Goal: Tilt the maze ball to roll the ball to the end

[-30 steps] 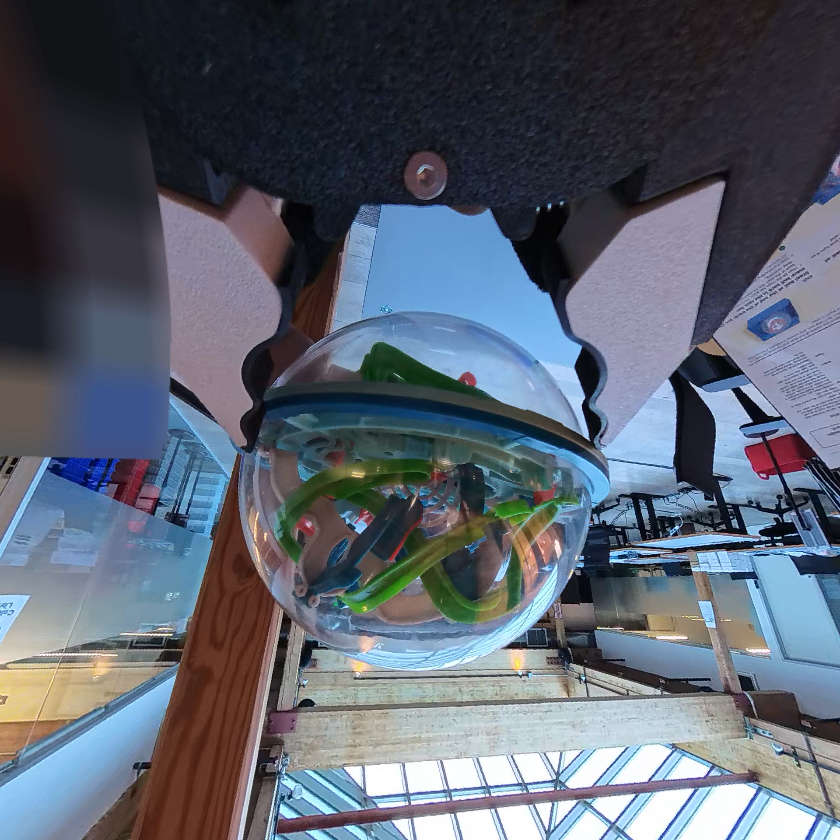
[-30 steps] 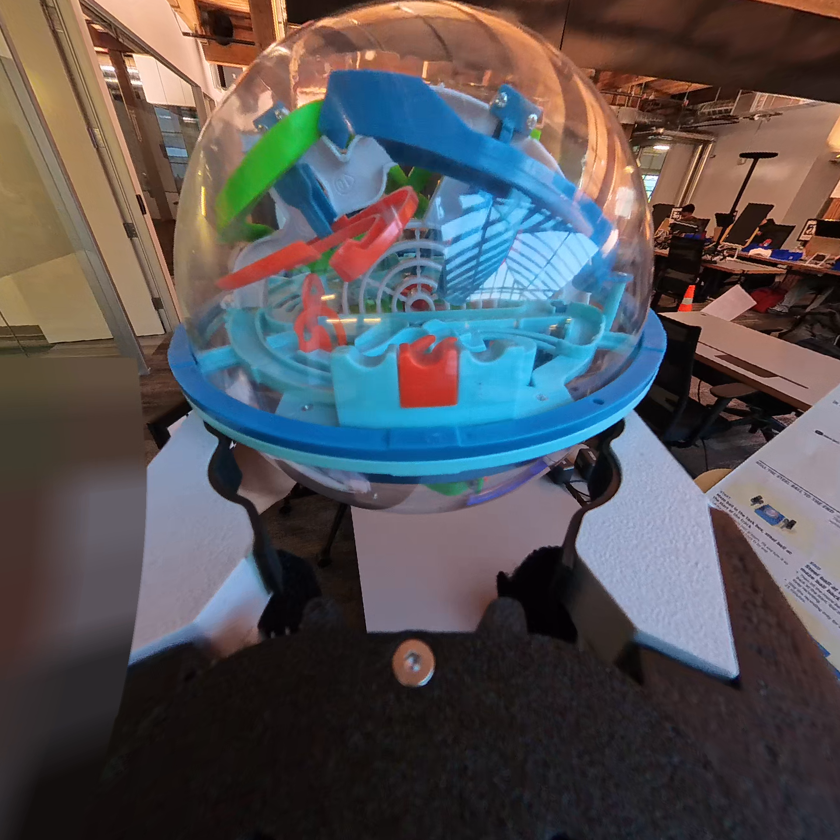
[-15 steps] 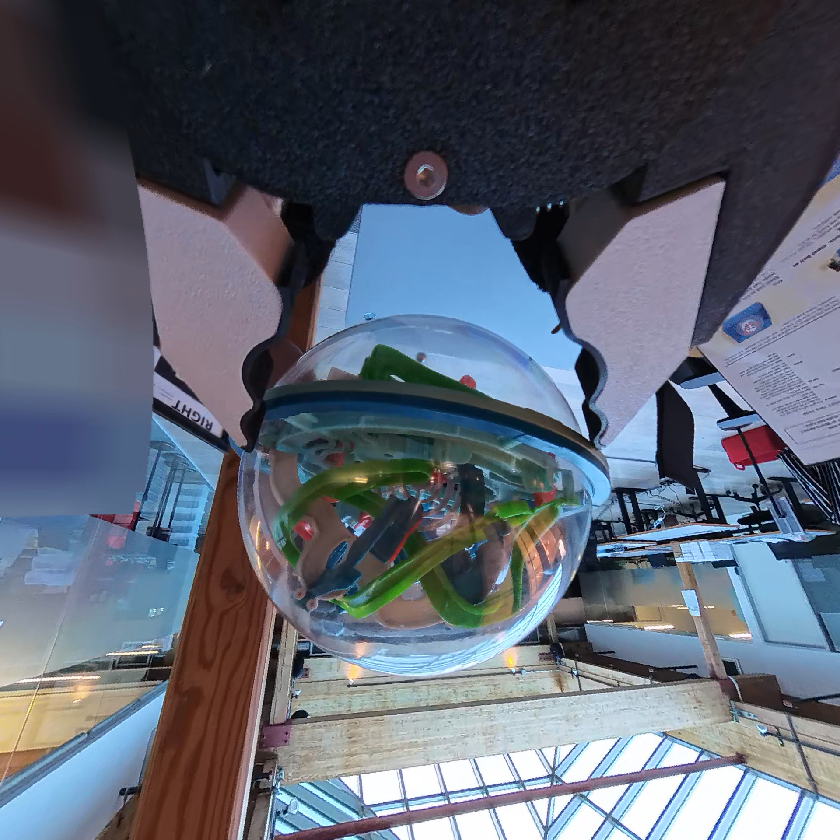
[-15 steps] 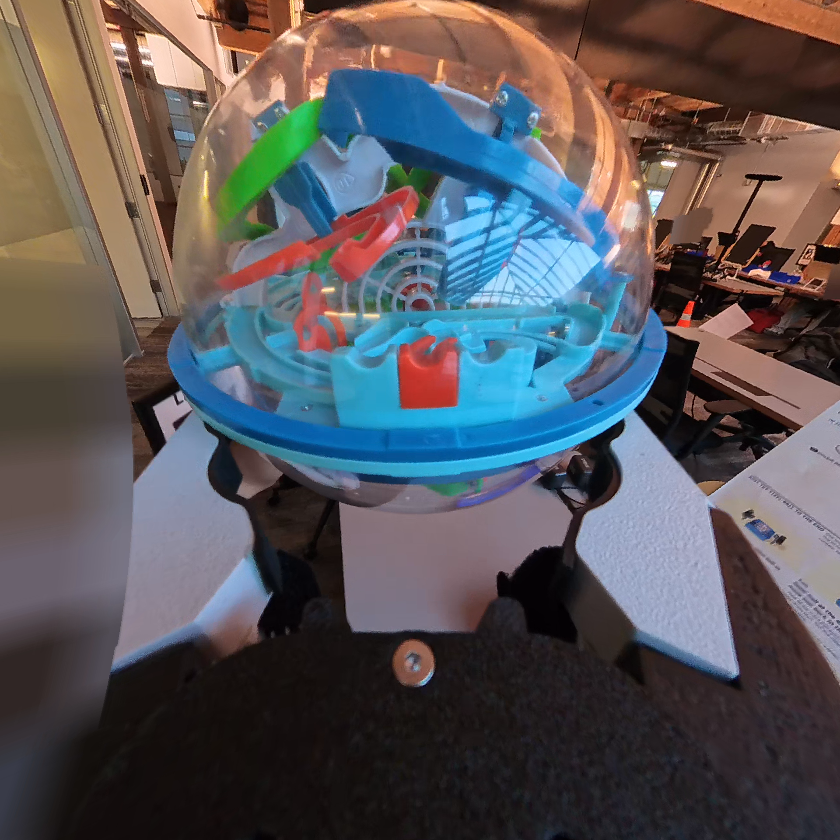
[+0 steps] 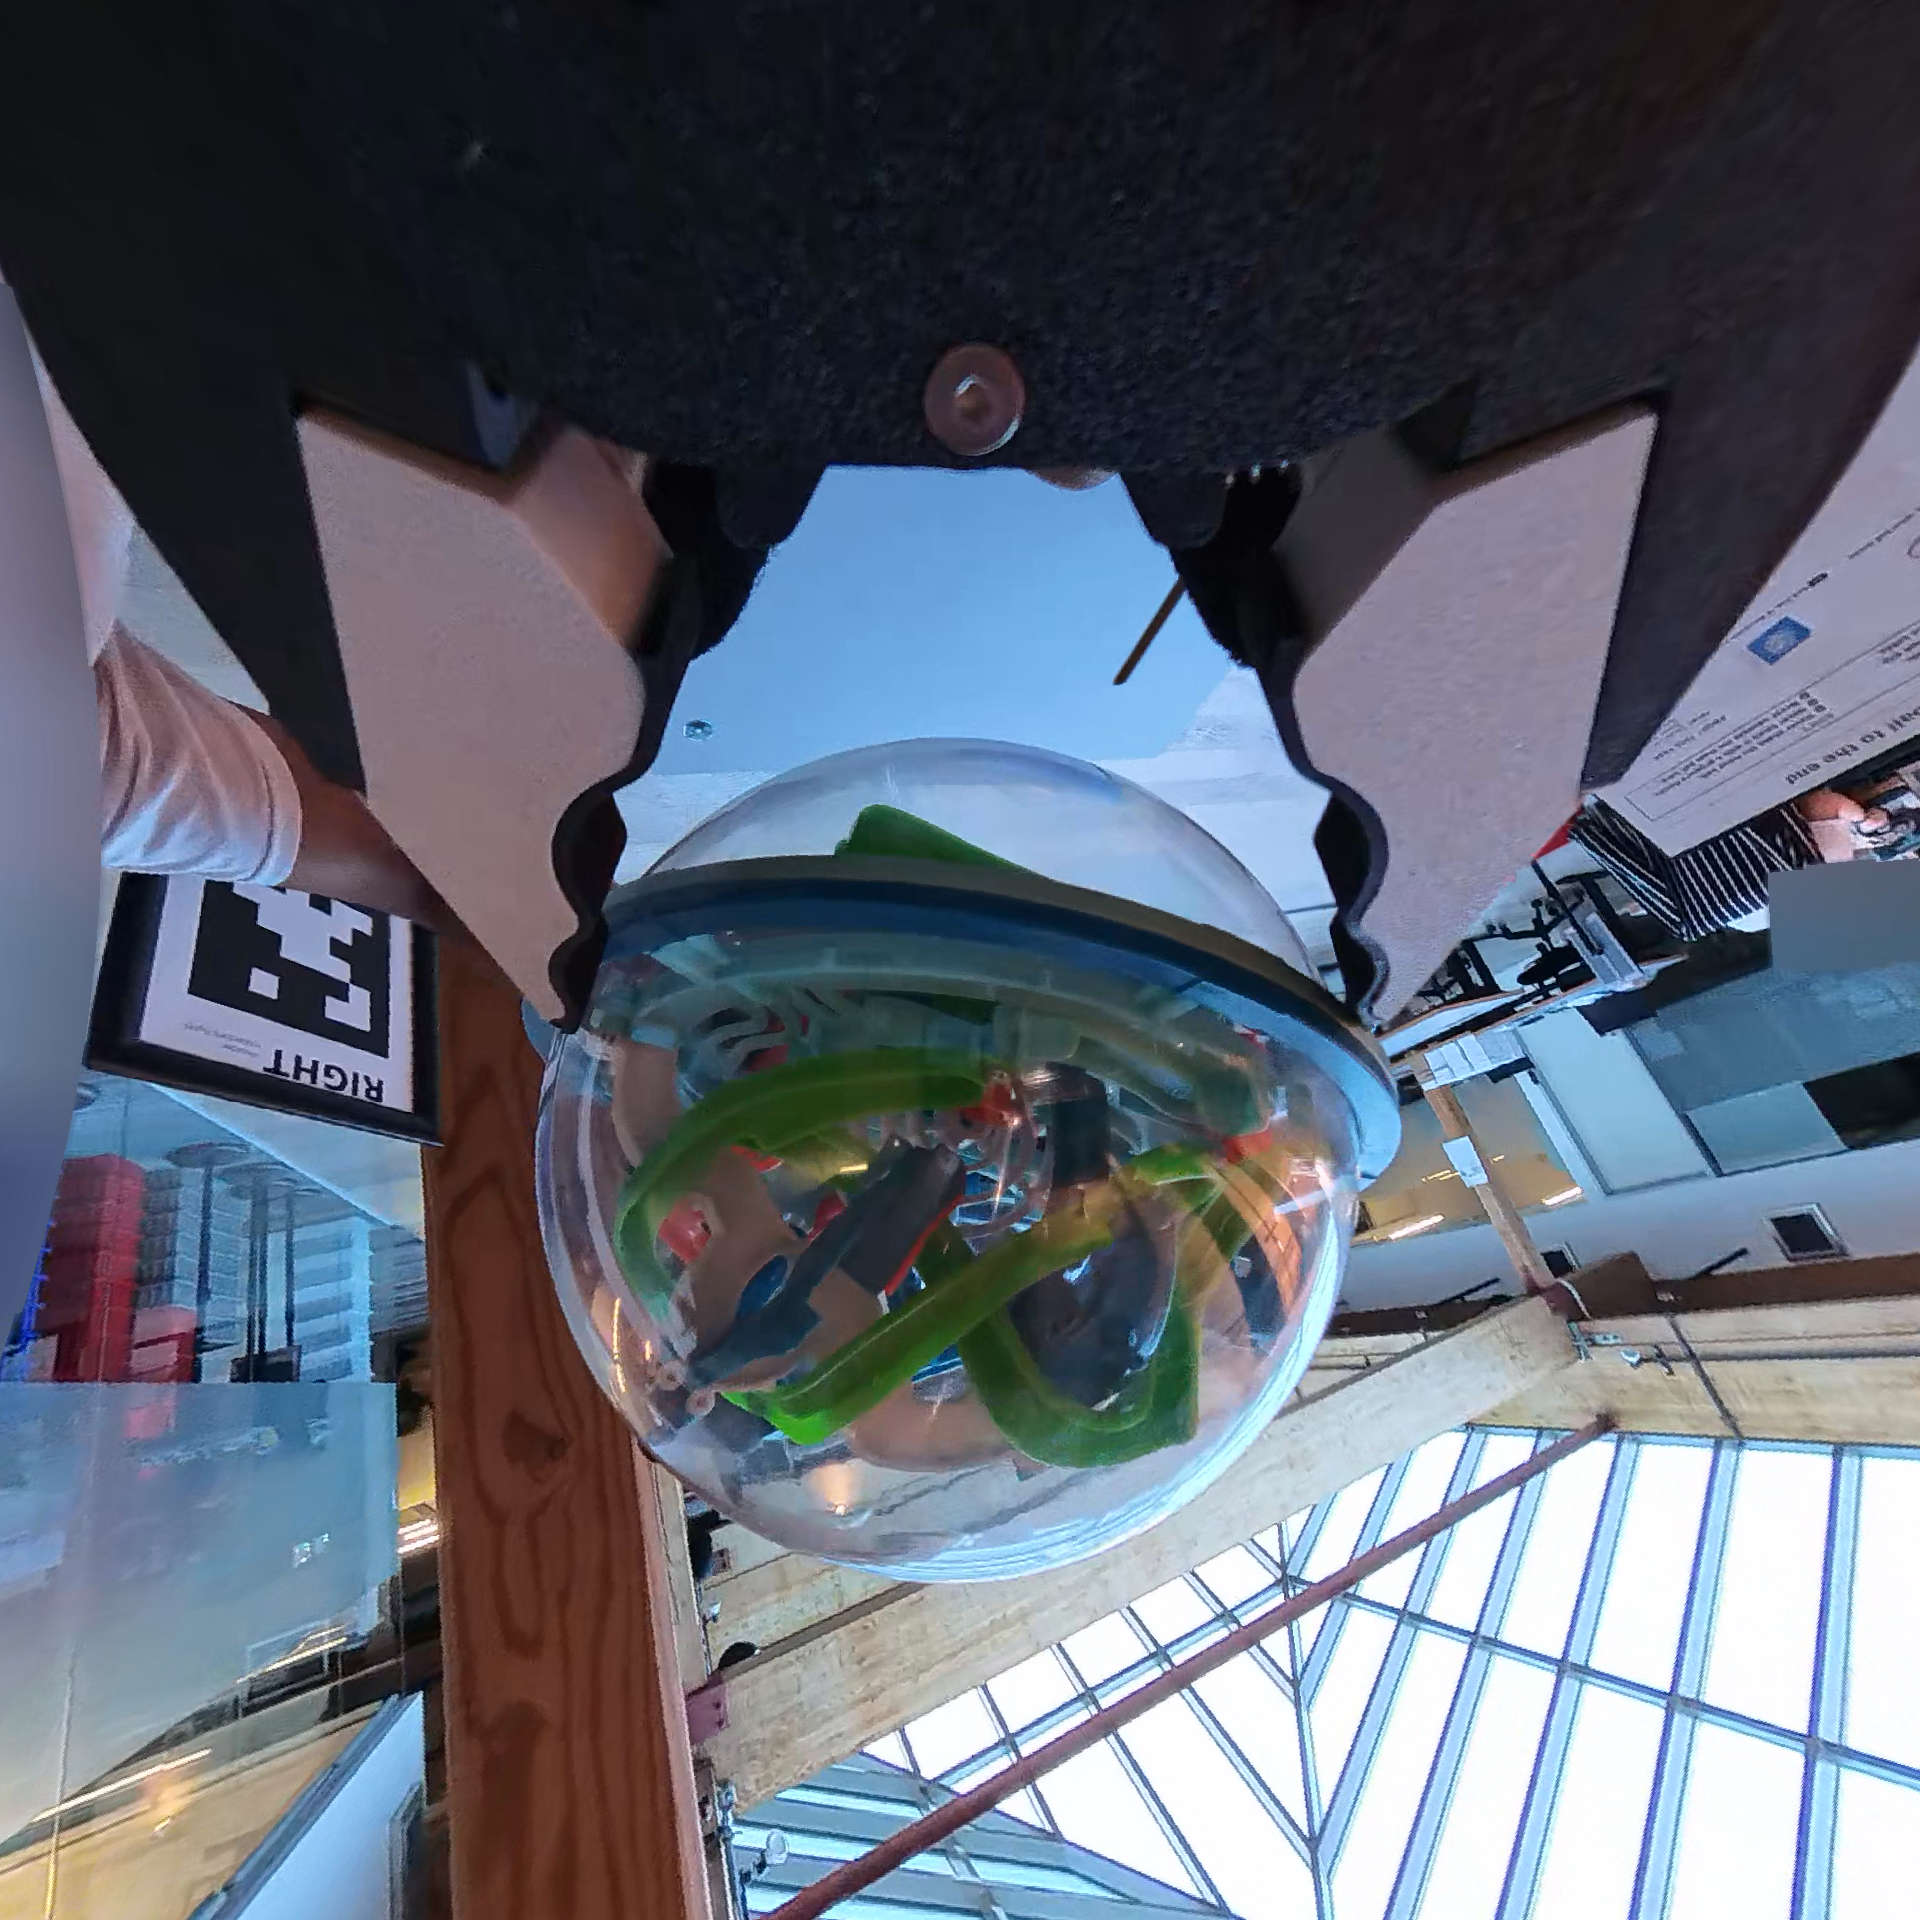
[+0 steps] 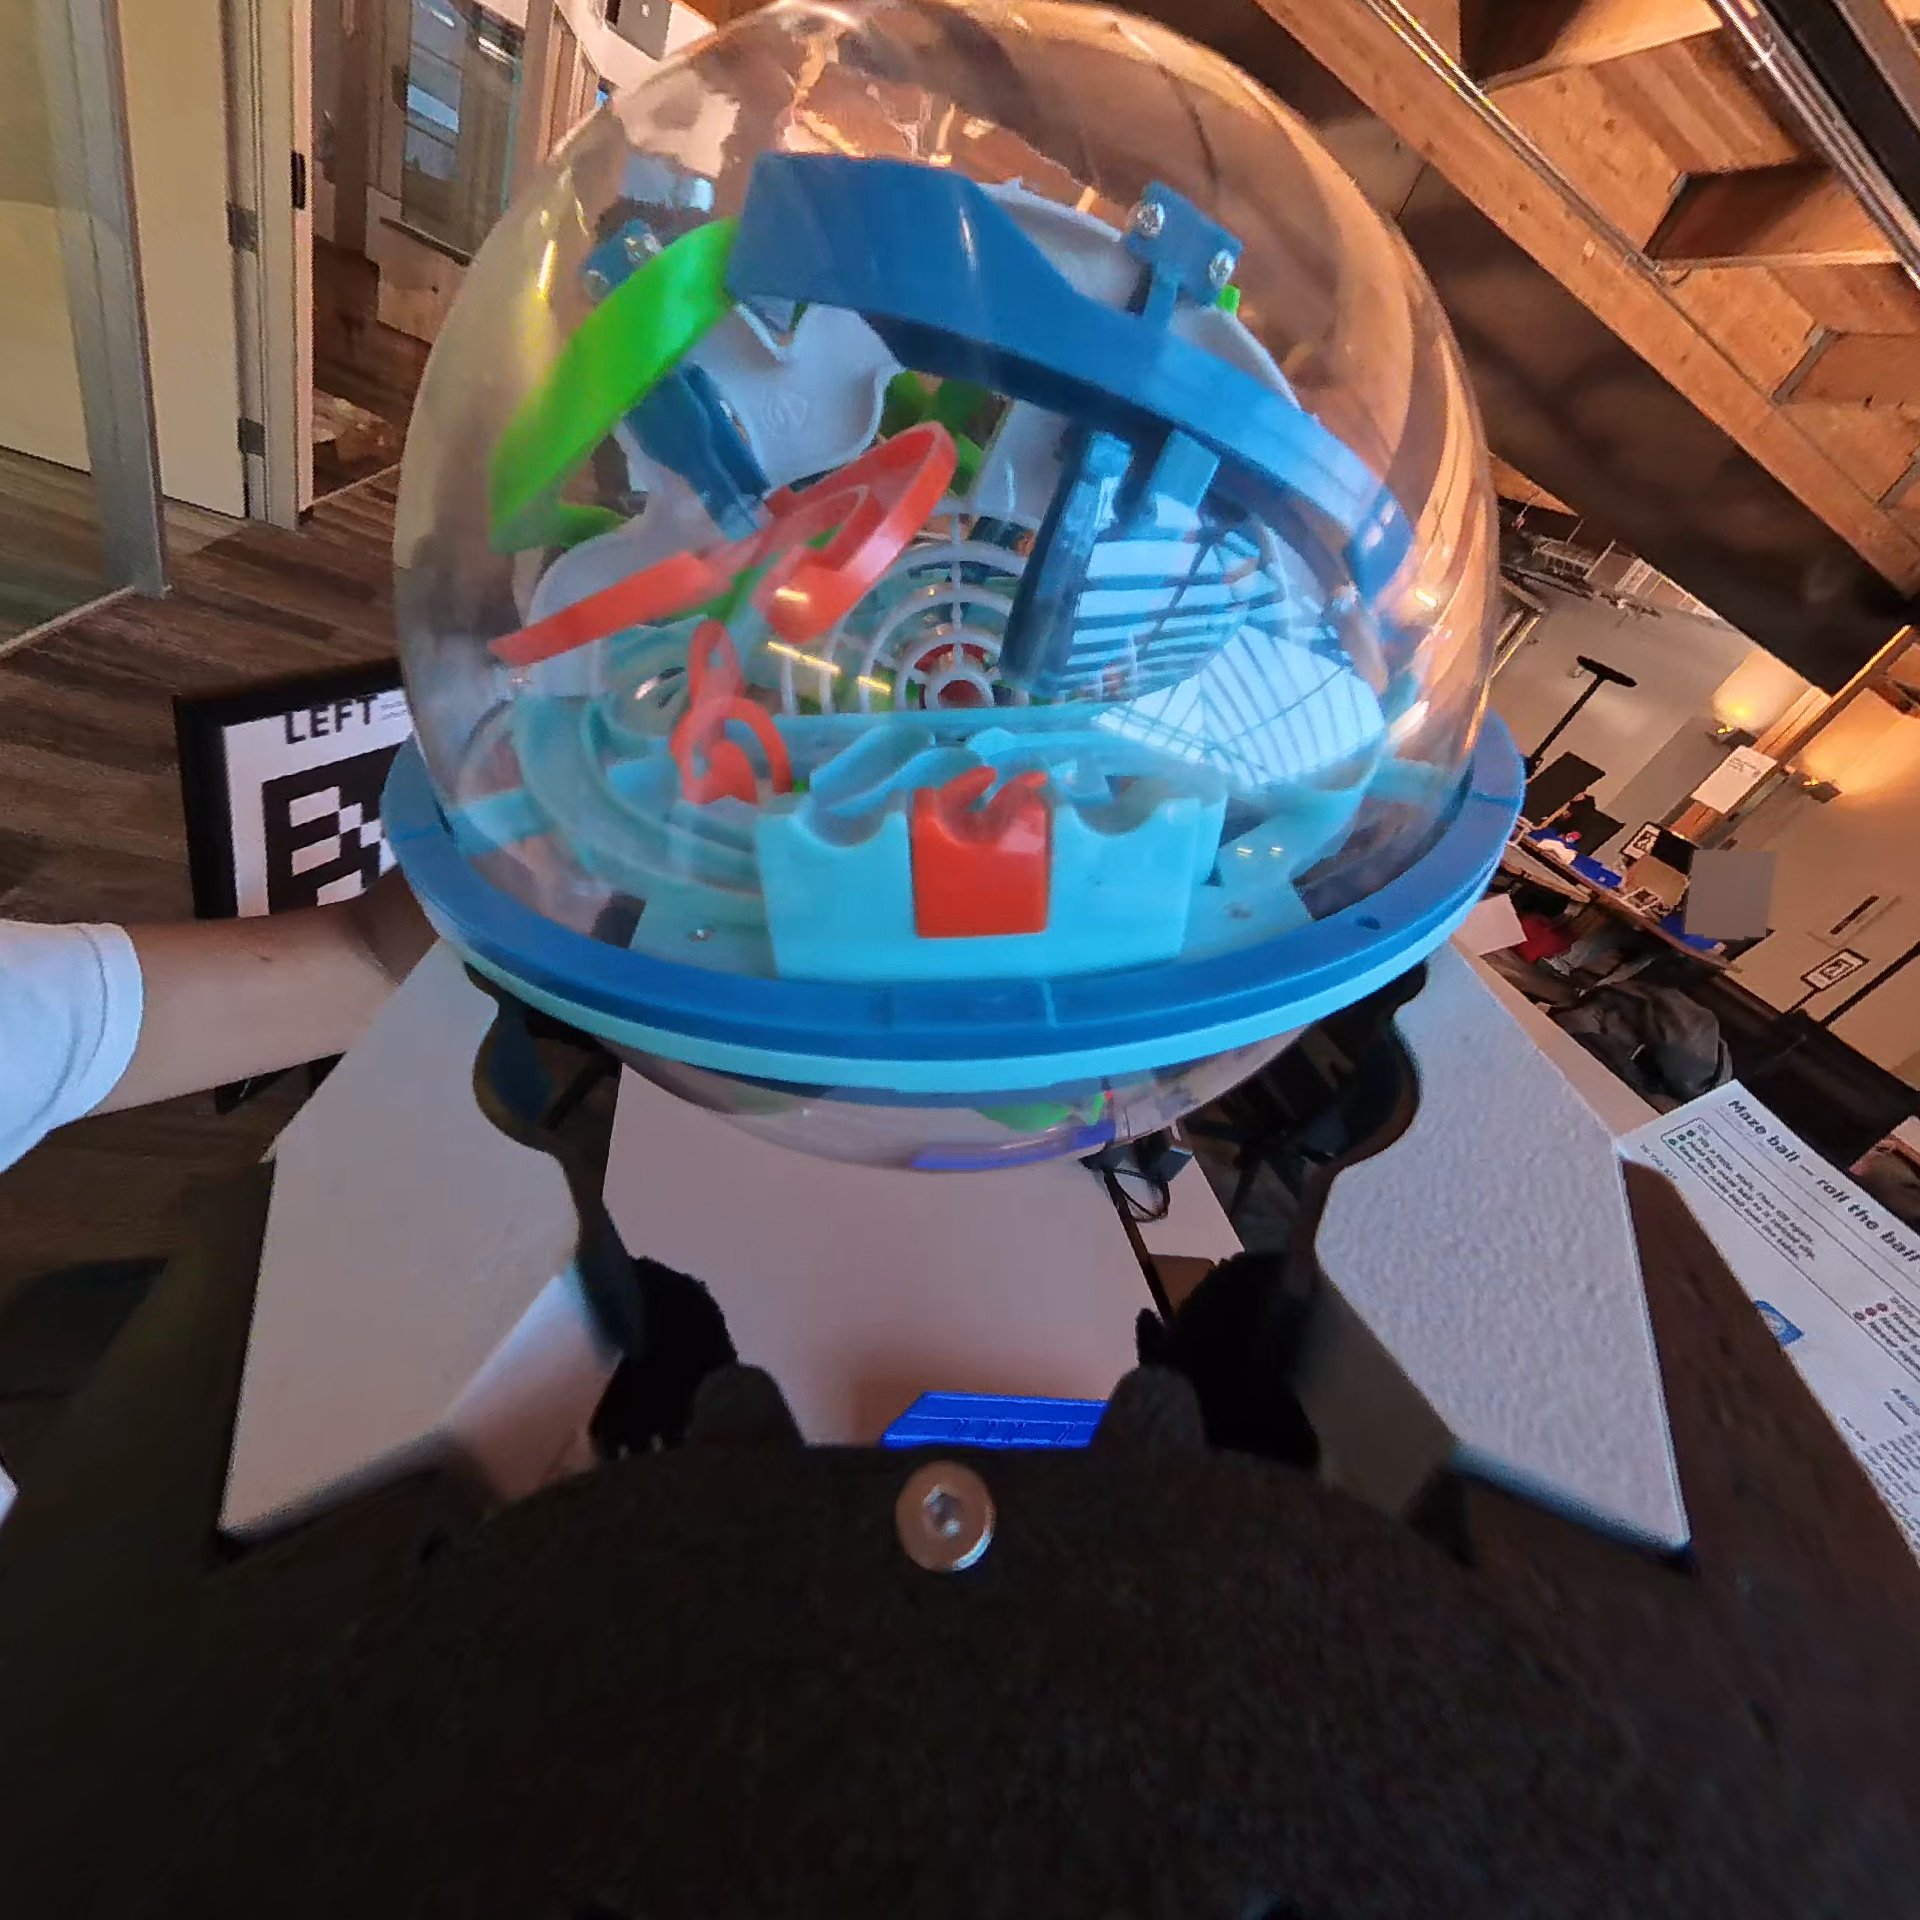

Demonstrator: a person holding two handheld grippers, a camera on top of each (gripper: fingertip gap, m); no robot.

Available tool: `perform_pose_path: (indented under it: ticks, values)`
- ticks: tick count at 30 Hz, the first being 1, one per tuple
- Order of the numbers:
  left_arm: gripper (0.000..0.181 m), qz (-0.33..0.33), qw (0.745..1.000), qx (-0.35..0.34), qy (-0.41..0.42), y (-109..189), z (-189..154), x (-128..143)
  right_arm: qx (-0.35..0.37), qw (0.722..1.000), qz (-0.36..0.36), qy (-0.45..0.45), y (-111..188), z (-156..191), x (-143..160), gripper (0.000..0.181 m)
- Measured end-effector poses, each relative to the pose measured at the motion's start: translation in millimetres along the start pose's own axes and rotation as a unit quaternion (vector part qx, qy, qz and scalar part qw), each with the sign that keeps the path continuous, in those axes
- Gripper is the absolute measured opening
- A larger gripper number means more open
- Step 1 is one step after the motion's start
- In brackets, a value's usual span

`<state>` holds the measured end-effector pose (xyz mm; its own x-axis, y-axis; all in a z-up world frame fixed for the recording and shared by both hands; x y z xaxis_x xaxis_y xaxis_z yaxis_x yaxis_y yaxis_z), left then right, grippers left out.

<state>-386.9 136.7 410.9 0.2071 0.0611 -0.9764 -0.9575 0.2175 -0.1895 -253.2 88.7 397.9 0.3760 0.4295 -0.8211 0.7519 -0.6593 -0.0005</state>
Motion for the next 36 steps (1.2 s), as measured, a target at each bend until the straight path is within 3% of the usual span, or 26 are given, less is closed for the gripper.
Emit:
perform_pose_path:
  ticks: [9,14,18,28,32,36]
  values:
    - [0.136,0.000,1.000,0.008,0.003,0.8,-0.8,10.1,0.005,1.000,0.013,0.004,2.5,5.9,5.6,0.155]
    - [0.135,-0.005,0.999,0.048,-0.001,12.2,-0.1,28.7,0.042,0.999,0.022,0.015,-2.1,27.3,15.9,0.154]
    - [0.135,-0.028,0.995,0.093,0.012,23.5,-2.3,63.5,0.083,0.996,0.017,-0.002,-5.6,61.1,44.6,0.154]
    - [0.136,0.004,0.992,0.116,0.056,41.8,-8.2,195.5,0.110,0.992,0.041,-0.049,-1.1,141.0,157.7,0.155]
    - [0.136,0.000,0.991,0.119,0.064,42.8,-11.8,221.5,0.111,0.991,0.050,-0.051,3.7,155.6,176.9,0.155]
    - [0.136,-0.003,0.990,0.126,0.056,37.9,-15.8,228.8,0.121,0.991,0.033,-0.042,10.7,160.9,183.2,0.155]
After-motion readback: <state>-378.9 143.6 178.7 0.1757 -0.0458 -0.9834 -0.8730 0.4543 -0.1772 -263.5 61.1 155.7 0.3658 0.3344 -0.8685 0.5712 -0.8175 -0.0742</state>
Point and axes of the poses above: each gripper's, where its closed fingertips meet, y back along the fingers, x out of its underside, z = x × y across the jaws, the point moved 4 cm from there along y, back along the fingers, and after that the axes turned 11 degrees about y, right-handed, at the moved point
